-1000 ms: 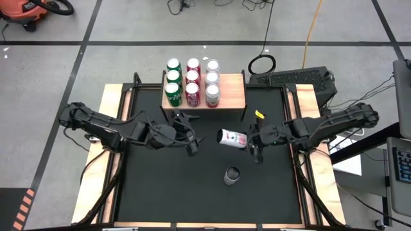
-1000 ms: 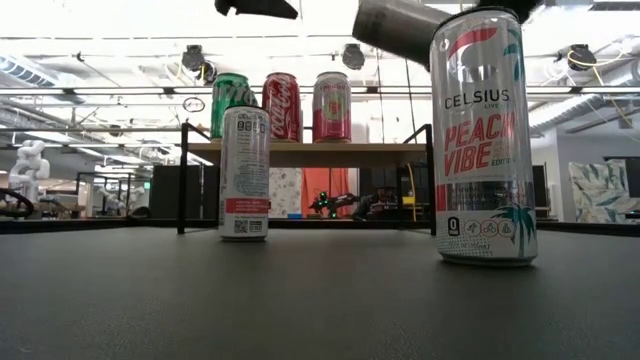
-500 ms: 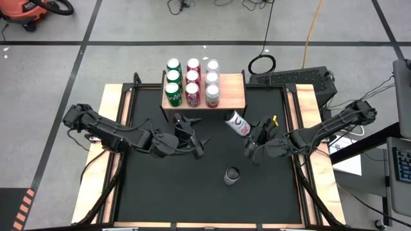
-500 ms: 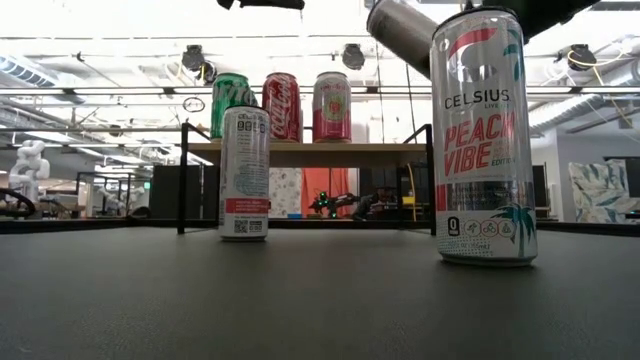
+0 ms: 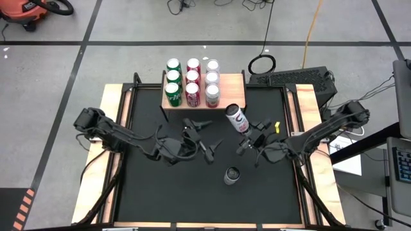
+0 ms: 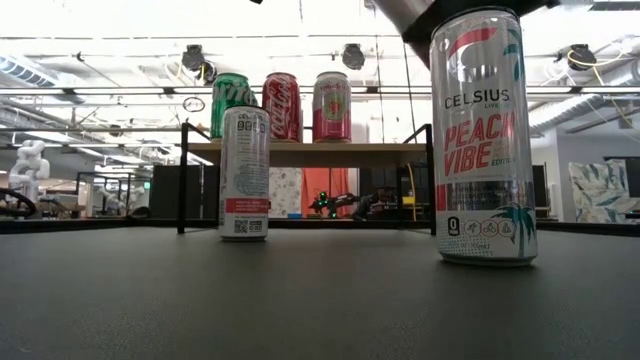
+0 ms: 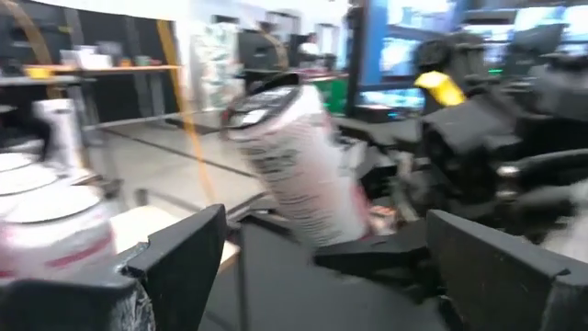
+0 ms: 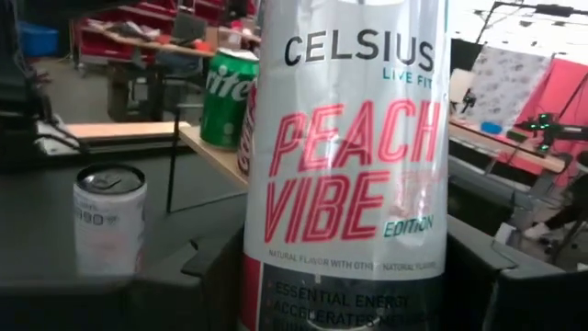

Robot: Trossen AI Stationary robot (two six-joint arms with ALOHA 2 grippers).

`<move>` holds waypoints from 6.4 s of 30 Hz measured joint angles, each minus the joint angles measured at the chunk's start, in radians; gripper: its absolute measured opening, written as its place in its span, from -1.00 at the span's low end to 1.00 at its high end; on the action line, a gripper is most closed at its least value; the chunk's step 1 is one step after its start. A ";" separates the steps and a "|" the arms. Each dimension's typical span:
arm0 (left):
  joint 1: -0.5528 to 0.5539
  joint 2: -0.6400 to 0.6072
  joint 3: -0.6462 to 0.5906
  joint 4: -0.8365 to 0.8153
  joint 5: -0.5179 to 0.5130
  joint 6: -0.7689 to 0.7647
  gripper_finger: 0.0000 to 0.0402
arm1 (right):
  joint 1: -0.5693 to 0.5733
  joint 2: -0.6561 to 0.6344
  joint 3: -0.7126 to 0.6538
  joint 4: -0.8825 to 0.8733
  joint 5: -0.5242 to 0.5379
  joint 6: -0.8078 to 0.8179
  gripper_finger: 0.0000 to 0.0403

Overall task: Place canned beverage on shelf
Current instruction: Put the top white soda can on the shelf

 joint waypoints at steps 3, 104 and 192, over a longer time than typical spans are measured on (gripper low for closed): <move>0.012 0.000 0.000 0.018 0.089 -0.009 0.85 | 0.001 0.037 0.000 0.096 0.000 -0.046 0.16; 0.189 0.074 0.024 0.140 0.782 0.001 0.23 | 0.073 -0.135 0.013 -0.587 -0.593 0.384 0.77; 0.277 0.073 0.024 -0.180 1.029 0.123 0.23 | -0.246 -0.141 0.013 -0.069 -1.192 0.060 0.41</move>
